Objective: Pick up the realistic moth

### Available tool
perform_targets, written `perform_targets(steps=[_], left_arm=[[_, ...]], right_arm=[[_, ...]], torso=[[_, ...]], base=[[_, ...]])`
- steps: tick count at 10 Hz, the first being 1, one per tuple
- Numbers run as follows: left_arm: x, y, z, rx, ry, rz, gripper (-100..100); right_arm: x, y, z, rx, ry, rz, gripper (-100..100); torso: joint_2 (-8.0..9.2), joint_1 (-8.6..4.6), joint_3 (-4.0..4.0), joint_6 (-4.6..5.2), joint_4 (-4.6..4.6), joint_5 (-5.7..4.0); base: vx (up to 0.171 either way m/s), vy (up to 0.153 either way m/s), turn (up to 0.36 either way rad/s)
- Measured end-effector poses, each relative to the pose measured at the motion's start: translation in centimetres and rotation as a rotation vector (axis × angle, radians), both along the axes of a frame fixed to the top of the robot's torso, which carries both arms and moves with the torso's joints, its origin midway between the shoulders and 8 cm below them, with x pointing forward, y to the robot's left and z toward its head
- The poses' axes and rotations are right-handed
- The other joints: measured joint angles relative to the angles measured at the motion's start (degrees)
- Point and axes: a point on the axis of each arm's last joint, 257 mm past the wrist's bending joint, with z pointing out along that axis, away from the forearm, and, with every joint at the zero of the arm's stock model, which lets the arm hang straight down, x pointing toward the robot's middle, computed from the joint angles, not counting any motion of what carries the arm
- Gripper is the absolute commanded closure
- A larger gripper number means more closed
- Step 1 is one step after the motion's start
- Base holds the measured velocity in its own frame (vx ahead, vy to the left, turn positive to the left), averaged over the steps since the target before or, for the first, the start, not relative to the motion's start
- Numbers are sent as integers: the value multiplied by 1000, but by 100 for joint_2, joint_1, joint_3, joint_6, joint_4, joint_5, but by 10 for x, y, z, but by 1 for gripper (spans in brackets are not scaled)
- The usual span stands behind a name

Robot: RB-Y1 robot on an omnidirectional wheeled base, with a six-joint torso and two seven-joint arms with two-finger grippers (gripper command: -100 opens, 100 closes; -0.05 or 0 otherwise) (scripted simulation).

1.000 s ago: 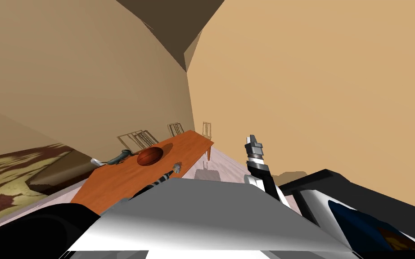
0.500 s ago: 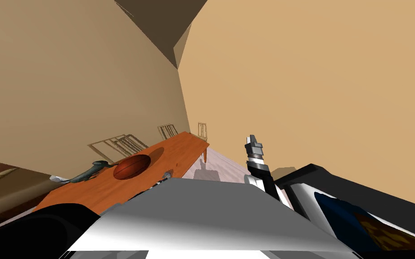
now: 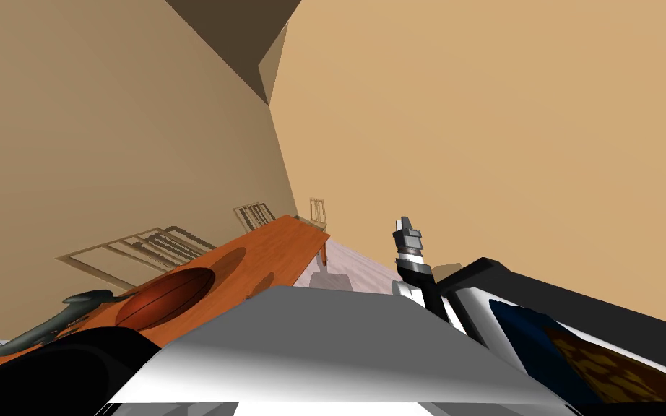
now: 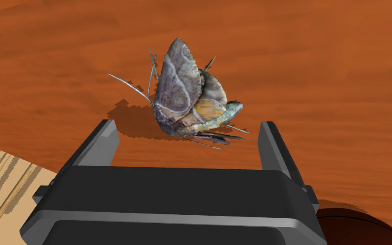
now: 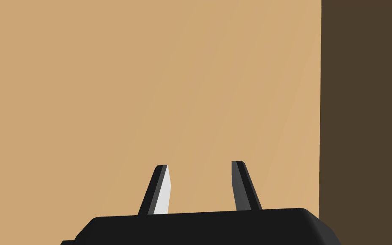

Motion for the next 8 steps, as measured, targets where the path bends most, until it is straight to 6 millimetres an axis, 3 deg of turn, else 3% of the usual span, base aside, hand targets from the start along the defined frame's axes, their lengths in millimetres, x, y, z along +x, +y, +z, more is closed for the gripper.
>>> perform_targets(steps=[1,2,6,7,8], left_arm=[[-1,1,-1,2,5,0,0],[-1,1,-1,2,4,0,-100],[-3,-1,-19,-1,-1,21,-100],[-3,-1,-19,-1,-2,22,100],[-4,0,-19,0,1,22,100]], right_arm=[[0,0,0,0,0,0,0],[0,0,0,0,0,0,0],[0,0,0,0,0,0,0],[0,0,0,0,0,0,0],[0,0,0,0,0,0,0]], torso=[[23,6,12,-2,4,-1],[40,14,23,-2,9,2],[57,33,33,-2,13,7],[56,27,32,-3,12,5],[53,20,32,2,15,6]], base=[[11,-5,3],[6,11,-44],[-7,28,-52],[0,0,0],[0,0,0]])
